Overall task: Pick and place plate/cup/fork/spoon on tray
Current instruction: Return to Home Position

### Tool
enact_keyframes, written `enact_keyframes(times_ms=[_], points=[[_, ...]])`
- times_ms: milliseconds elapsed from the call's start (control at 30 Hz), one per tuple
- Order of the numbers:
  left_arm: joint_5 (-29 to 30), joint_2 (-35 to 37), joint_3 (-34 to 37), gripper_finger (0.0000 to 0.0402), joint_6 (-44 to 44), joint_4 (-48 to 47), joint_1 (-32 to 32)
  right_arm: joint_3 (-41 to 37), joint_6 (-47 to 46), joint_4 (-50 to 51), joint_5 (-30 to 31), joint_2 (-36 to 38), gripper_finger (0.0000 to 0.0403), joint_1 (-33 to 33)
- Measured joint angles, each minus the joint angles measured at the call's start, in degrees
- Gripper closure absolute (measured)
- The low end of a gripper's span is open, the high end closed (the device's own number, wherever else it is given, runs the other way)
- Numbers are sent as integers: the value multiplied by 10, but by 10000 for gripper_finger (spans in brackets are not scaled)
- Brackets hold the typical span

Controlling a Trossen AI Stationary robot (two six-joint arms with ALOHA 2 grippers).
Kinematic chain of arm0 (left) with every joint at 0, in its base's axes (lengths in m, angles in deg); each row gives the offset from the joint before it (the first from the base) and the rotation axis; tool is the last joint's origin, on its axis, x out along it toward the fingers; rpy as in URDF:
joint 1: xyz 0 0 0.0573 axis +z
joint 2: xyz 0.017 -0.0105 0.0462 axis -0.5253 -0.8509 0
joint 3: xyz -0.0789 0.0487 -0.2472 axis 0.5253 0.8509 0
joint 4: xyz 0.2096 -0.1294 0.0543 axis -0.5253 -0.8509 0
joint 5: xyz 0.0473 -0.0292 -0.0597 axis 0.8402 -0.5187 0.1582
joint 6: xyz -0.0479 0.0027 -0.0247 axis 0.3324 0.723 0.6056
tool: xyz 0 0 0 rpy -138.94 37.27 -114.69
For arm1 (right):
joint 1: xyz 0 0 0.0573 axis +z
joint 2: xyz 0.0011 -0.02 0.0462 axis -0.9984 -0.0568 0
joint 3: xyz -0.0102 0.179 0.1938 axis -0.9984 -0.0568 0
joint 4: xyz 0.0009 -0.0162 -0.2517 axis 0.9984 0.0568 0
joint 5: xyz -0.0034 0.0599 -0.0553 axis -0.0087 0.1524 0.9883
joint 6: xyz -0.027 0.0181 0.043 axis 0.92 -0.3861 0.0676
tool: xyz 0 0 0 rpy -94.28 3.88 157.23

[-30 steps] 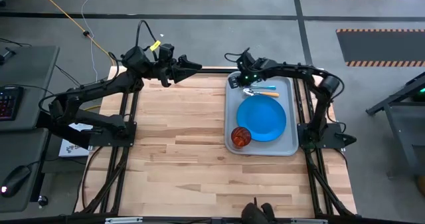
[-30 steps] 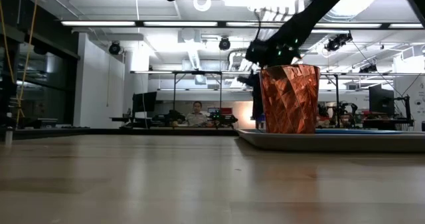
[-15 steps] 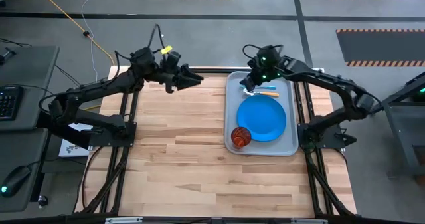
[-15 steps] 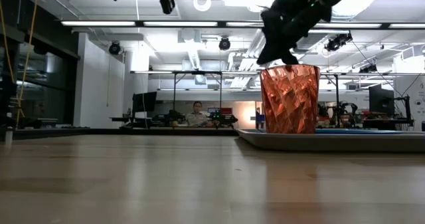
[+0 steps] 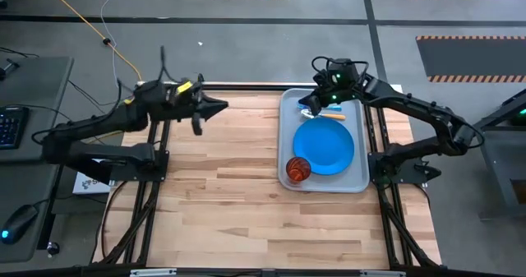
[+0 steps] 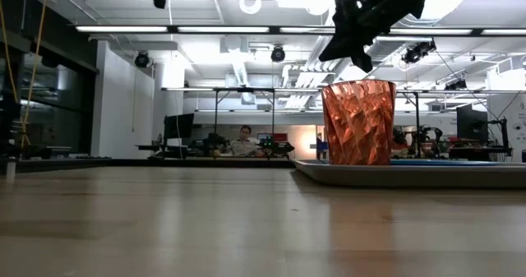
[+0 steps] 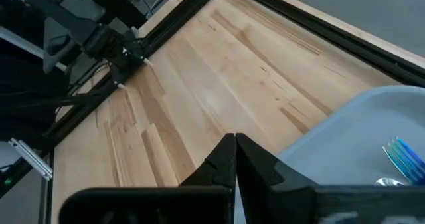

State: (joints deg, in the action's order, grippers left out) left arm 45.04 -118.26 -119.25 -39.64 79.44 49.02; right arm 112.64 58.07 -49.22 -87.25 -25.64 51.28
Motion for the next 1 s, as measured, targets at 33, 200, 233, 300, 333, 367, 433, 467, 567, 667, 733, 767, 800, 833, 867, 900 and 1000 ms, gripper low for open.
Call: enact_keyframes(times_ms=[33, 200, 233, 300, 333, 367, 433, 467, 567, 667, 733, 767, 800, 833, 867, 900, 1000], points=[[4, 15, 27, 395, 9, 36, -5, 0, 4, 0, -1, 0, 403, 1], [36, 87, 148, 400, 17, 133, -28, 0, 7, 1, -5, 0, 403, 8], [49, 101, 163, 401, 16, 128, -34, 0, 7, 2, -5, 0, 403, 10], [71, 126, 188, 401, 15, 112, -45, 0, 7, 7, -5, 0, 403, 14], [82, 138, 201, 401, 11, 105, -49, 0, 6, 11, -5, 0, 403, 16], [93, 149, 215, 401, 7, 104, -52, 0, 3, 13, -6, 0, 403, 17], [108, 173, 242, 401, 6, 107, -55, 0, -9, 17, -11, 0, 403, 19], [110, 185, 256, 401, 7, 109, -54, 0, -12, 18, -19, 0, 403, 20], [111, 224, 297, 401, 22, 112, -54, 0, -12, 14, -37, 4, 403, 23], [111, 266, 337, 402, 41, 133, -54, 0, -7, 13, -40, 13, 403, 28], [119, 294, 363, 401, 54, 137, -54, 0, -7, 15, -40, 18, 403, 29], [125, 307, 374, 401, 60, 138, -54, 0, -7, 18, -40, 21, 403, 29], [132, 320, 385, 401, 66, 138, -54, 0, -7, 18, -40, 25, 403, 29], [140, 333, 396, 401, 72, 137, -54, 0, -7, 18, -41, 29, 403, 29], [148, 345, 404, 401, 74, 134, -54, 0, -7, 20, -41, 32, 403, 29], [154, 355, 413, 401, 75, 135, -54, 0, -8, 23, -42, 36, 403, 29], [164, 385, 437, 401, 82, 134, -54, 0, -8, 28, -42, 47, 403, 29]])
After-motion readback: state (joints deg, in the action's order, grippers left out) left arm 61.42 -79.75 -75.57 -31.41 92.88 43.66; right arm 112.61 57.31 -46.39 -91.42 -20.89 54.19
